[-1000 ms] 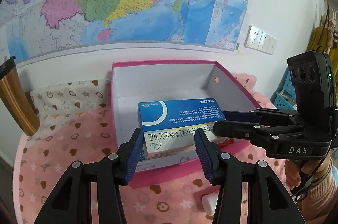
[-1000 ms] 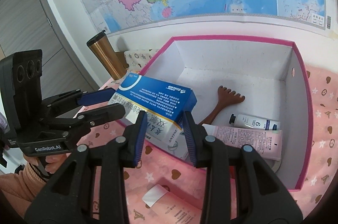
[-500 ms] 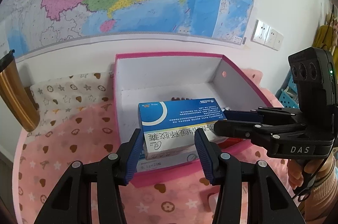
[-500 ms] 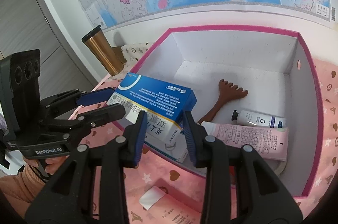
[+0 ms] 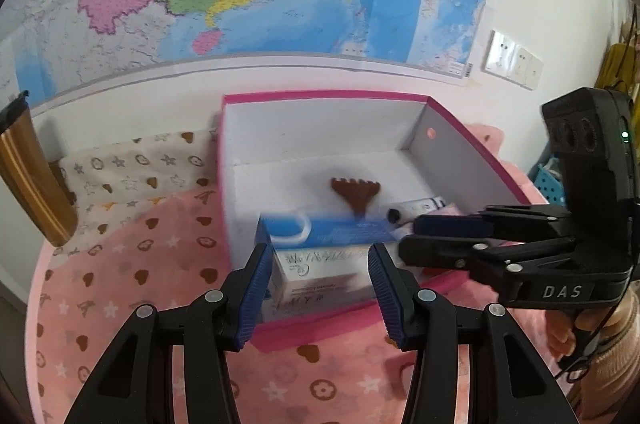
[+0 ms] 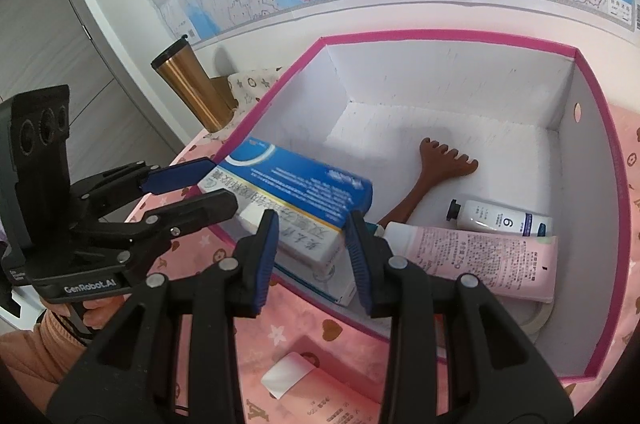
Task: Organize rigid objects
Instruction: 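Carry the blue medicine box into the magenta box and open the right tool, then move the right tool to the white-capped peach tube and grasp it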
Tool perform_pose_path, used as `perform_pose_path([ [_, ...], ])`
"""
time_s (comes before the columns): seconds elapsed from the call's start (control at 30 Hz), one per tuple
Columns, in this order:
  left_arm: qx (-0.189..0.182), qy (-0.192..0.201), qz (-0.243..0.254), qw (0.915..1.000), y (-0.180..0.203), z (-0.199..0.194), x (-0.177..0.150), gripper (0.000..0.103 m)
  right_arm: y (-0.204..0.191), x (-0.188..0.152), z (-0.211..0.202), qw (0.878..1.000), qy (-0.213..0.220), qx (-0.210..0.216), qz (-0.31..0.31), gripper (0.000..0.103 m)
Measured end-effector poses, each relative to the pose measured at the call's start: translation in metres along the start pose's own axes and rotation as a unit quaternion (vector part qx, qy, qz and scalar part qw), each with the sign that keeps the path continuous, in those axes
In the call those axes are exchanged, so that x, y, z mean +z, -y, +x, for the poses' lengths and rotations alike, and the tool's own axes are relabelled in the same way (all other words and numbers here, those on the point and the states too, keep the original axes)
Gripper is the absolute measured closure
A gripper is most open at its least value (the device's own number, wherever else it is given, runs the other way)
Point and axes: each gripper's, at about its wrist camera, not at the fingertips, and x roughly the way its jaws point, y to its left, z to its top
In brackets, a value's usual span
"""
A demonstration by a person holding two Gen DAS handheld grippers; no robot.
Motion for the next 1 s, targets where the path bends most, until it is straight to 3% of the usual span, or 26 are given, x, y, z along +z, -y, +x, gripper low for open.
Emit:
perform_pose_path([
  [0.37,0.024,0.027,0.018,0.9992,0.010,-0.014,-0.001,0.051,-0.001,-0.004,0.000,1.000,0.002,0.005,0.003,0.065],
  [0.8,0.038,0.062,0.037,0.9966,0.042,-0.043,-0.022,0.039,-0.005,-0.027,-0.048,0.999,0.044,0.005,-0.007,0.065],
  [1.0,0.026,0.061,0.038,0.9971,0.054,-0.049,-0.034,0.038,-0.008,-0.044,-0.075,0.998,0.063,-0.011,-0.019,0.058],
])
